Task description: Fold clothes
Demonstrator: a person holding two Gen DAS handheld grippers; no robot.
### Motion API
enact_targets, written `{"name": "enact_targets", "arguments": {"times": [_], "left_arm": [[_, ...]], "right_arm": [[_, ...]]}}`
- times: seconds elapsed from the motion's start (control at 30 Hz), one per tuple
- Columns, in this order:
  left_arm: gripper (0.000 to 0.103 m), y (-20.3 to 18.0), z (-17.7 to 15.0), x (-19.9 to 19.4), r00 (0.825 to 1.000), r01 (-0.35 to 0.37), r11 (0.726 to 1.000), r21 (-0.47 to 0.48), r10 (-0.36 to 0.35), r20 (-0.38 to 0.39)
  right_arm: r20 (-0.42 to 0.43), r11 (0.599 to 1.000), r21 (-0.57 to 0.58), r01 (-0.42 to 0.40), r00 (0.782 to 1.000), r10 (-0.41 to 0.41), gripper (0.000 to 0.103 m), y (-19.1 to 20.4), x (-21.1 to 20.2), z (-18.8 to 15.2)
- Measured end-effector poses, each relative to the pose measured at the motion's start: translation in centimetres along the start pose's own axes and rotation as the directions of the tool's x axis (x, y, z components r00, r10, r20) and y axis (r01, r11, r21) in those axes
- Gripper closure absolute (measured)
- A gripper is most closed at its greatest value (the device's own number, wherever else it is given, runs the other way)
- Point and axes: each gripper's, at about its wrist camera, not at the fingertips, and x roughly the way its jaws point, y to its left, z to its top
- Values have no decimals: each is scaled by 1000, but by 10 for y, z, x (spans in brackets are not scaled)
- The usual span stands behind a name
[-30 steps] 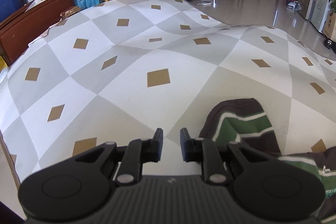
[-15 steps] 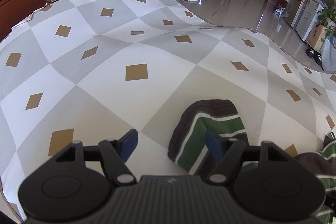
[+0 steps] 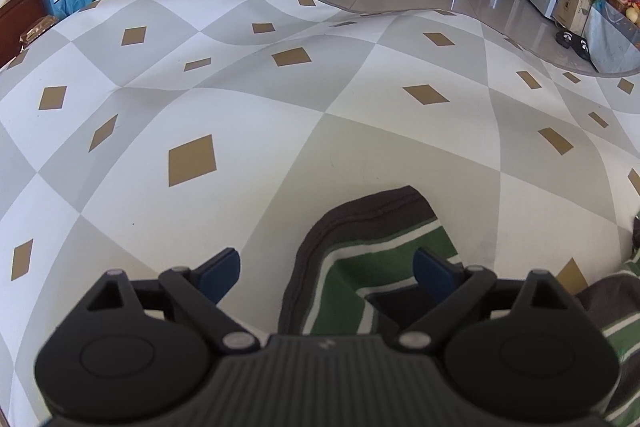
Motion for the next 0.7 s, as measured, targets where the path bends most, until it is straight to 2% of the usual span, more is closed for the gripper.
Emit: {"name": "enact_targets", "arguments": {"times": [0.1,0.27,0.37,0.47,0.5,0.6,0.7], "left_arm": [[3,-4,0,10,999,19,999,43,-18,-29],[3,-11,-3,26,996,50,993,104,-42,-74],[6,-14,-7,28,997,50,990,133,-41,-67],[16,-16,-6,25,997,62,986,154,-54,-57],[20,-17,-6,24,997,58,985,164,-50,-51],[20,-20,-4,24,999,24,982,188,-18,-31],[14,-15,0,27,1000,-9,986,168,13,-23]], "right_arm": [[-4,1000,2,-1,1000,1,42,1,4,1],[-25,1000,-6,15,1000,-16,42,2,15,2],[-36,1000,-1,23,999,-23,42,1,20,2],[-40,999,4,35,999,-35,42,0,24,3],[-36,999,3,37,999,-37,42,0,25,3],[-32,999,0,44,999,-44,42,0,26,4],[-21,999,-9,51,998,-51,42,1,27,4]]}}
